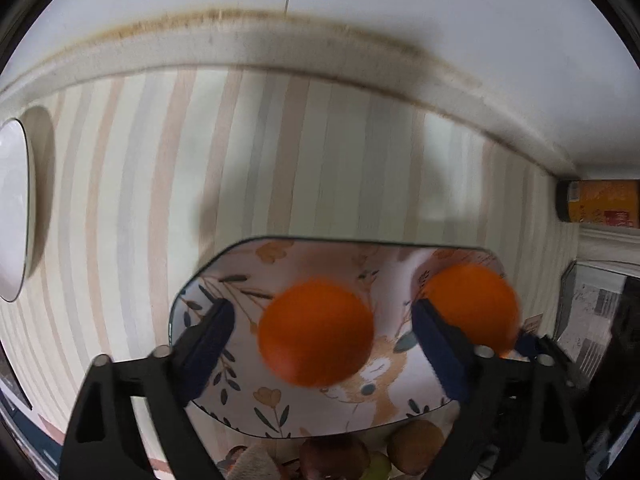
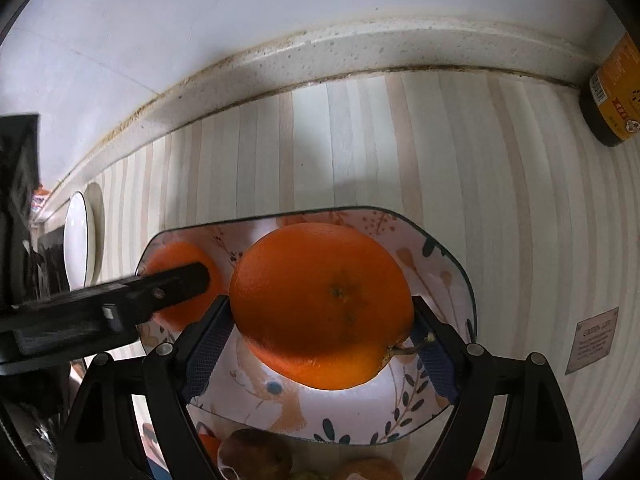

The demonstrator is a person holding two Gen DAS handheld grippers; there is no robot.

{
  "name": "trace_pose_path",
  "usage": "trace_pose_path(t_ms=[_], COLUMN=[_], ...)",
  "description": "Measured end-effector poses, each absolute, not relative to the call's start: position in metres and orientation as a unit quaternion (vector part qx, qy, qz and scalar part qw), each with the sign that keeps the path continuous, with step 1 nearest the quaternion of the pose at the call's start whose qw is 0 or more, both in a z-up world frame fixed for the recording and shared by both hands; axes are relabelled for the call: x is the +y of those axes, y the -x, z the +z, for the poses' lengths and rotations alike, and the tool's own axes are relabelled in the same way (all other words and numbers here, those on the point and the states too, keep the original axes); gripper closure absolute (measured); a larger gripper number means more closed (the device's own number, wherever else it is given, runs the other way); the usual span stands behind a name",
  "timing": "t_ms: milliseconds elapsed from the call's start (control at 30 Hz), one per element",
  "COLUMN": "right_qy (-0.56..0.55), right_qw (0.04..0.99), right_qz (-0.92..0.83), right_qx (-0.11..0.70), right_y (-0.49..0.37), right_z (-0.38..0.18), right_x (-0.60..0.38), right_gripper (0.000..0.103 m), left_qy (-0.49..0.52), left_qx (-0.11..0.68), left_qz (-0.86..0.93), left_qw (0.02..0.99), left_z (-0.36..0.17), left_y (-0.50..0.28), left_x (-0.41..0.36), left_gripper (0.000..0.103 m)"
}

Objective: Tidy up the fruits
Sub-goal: 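Carry both fruits onto the oval floral plate and open both tools, then lift both open tools away from the plate toward the fruit pile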

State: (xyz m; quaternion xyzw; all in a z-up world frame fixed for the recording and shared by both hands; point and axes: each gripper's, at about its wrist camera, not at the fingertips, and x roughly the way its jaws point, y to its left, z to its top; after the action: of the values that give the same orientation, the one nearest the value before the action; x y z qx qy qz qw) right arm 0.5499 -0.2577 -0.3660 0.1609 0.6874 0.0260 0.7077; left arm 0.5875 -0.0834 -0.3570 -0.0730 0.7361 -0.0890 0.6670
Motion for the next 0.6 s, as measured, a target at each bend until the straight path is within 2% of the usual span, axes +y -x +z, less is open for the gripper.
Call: trace_pose_path(t_ms=[67, 300, 600], right_qy=[-0.155, -0.104, -0.076], right_qw=[0.717, 0.739, 0.77], right_qz=[0.026, 0.001, -0.017], right_qx=[0.68, 0.666, 0.634], right_y=[-0.55, -0.535, -0.467], right_z=[-0.358, -0.318, -0.268], right_x=[-0.253, -0.247, -0.252], right_gripper=[0.006, 0.005, 0.005], left_qy=[0.07, 0.028, 0.007], left_qx=[0.727, 0.692, 0.633], left_qz=[-0.087, -0.052, -0.029], left_qw=[0.678, 0.72, 0.774], left_z=[-0.346, -0.311, -0.254], left_y=[-0.588, -0.566, -0.491], left_x=[-0.083, -0.073, -0.044], left_gripper=[0.011, 0.011, 0.011])
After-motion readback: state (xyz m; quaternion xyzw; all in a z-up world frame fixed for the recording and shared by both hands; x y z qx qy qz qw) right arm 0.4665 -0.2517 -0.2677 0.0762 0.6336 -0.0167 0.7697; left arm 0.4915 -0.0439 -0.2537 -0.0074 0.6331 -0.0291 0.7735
